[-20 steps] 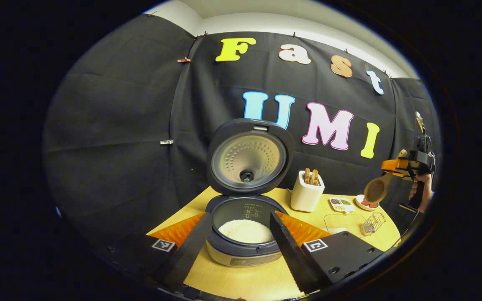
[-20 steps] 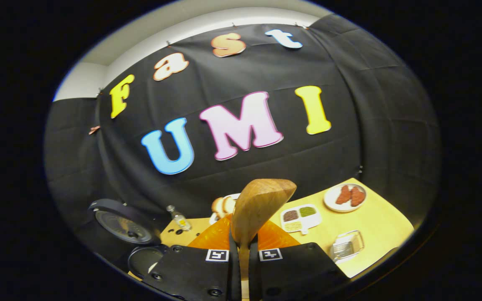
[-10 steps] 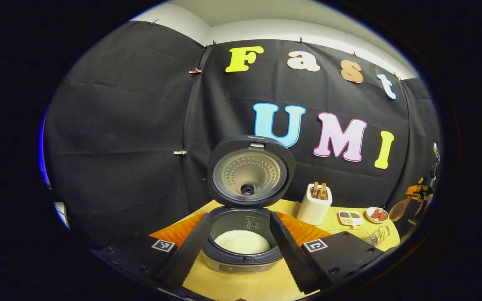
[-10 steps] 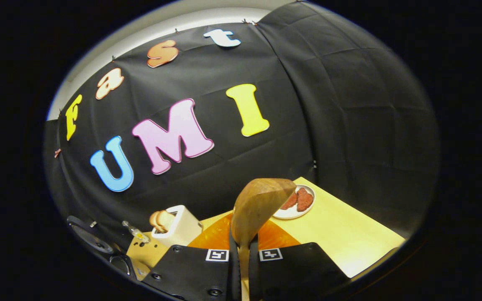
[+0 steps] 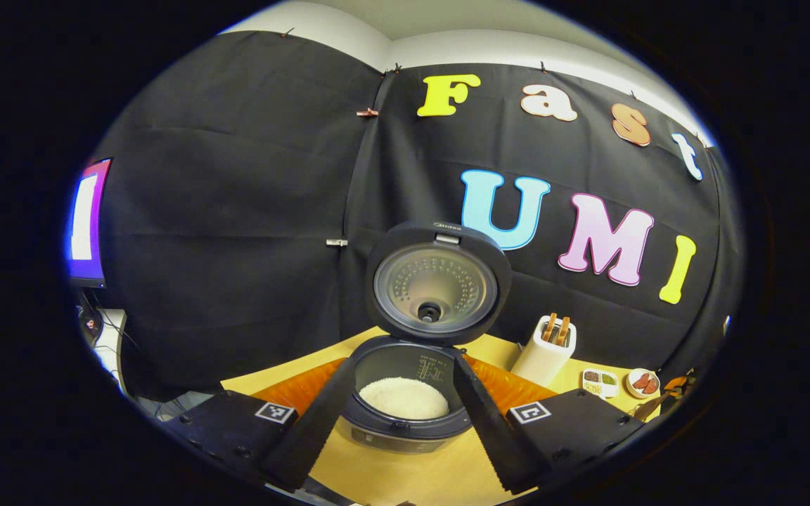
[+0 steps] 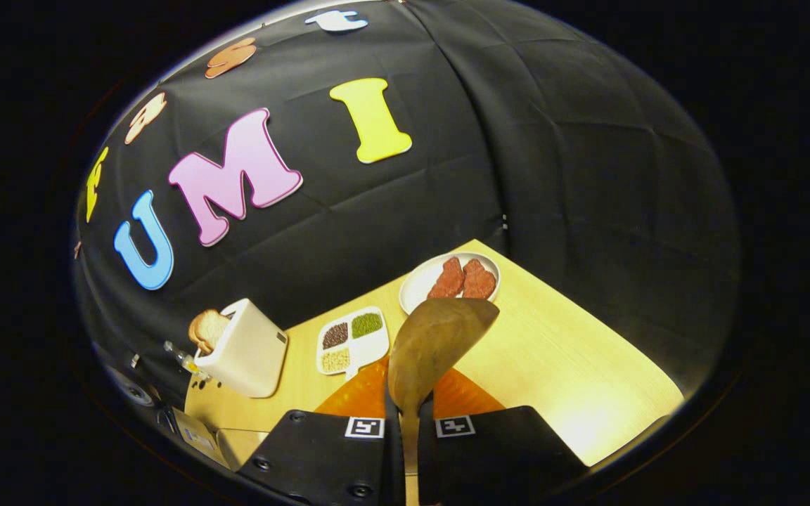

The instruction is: Close the left gripper, press the button to open the rice cooker; take a wooden spoon from the chopstick holder with the right hand, scoop a spoonful of rice and pour it into the rice cooker, then put the wooden spoon back into the chopstick holder.

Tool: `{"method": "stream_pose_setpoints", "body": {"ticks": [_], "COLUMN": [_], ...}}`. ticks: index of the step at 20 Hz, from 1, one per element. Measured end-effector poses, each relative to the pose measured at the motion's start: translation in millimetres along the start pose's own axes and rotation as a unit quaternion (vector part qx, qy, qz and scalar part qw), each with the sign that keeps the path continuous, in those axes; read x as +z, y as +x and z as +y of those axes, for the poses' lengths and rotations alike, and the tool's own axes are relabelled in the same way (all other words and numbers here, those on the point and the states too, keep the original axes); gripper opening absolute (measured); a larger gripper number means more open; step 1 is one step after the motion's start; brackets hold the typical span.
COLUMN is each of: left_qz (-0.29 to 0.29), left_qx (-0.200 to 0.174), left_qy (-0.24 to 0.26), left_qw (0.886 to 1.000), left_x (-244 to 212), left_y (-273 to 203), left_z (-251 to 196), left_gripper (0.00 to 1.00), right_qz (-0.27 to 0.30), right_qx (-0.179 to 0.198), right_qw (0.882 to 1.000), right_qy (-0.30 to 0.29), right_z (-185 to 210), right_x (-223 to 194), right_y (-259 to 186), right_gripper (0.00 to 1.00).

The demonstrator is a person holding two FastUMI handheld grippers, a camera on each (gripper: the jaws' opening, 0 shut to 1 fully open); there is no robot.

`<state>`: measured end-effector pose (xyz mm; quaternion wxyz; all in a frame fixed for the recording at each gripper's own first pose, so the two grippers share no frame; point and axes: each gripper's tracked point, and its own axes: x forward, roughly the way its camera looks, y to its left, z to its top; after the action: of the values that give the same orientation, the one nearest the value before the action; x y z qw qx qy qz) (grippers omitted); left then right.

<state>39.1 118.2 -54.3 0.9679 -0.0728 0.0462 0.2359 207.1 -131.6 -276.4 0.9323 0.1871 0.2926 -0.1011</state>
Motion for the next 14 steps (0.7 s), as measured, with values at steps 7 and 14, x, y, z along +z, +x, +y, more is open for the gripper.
{"method": "stream_pose_setpoints", "body": {"ticks": [7,14], "left_qz": [-0.076,-0.147], "left_qx": [0.019,-0.043], "left_qy": [0.032,0.069], "left_qw": [0.996,0.986], "left_x": [65.4,127.2], "left_y": [34.0,91.5], "left_z": [-17.6,-47.8], "left_gripper": [0.95,0.95], "right_qz": [0.024,0.021], "right_qx": [-0.019,-0.023], "right_qw": [0.999,0.999], "right_qy": [0.037,0.031], "right_z": [-3.8,-8.7], "right_x": [-22.1,-20.2], "right_y": [23.3,1.7], "right_gripper": [0.14,0.41]}}
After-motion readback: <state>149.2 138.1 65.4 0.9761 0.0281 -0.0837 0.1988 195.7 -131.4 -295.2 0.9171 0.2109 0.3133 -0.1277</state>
